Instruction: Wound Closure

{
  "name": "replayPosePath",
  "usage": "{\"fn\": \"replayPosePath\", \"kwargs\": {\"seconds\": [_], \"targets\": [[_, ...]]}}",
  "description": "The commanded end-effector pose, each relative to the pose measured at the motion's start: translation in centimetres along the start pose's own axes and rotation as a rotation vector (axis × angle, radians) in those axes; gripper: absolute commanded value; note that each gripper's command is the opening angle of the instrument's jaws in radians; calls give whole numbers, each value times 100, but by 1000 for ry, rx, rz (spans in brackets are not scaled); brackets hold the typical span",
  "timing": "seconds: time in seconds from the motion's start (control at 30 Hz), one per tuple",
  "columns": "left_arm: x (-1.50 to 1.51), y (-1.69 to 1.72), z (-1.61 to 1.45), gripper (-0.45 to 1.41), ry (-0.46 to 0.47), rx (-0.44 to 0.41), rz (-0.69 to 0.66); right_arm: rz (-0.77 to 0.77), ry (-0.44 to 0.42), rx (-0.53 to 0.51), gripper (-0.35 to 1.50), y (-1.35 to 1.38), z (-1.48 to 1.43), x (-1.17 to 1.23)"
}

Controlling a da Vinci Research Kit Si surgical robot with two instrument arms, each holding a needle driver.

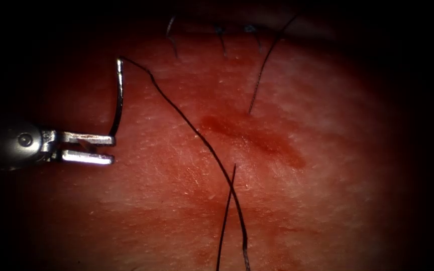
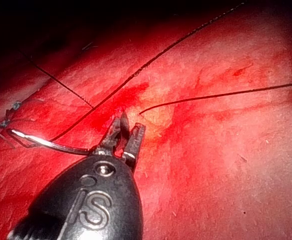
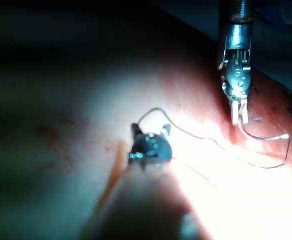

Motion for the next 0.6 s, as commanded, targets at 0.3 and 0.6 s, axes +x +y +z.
{"fn": "replayPosePath", "kwargs": {"seconds": [0.3, 0.6], "targets": [[-7, 2, 5, -45, 52, -83, -17, 34, 15, -41, 127, 76, -37, -57], [-6, 4, 0, -45, 80, -139, -23, 17, 5, -75, 128, 130, -37, -104]]}}
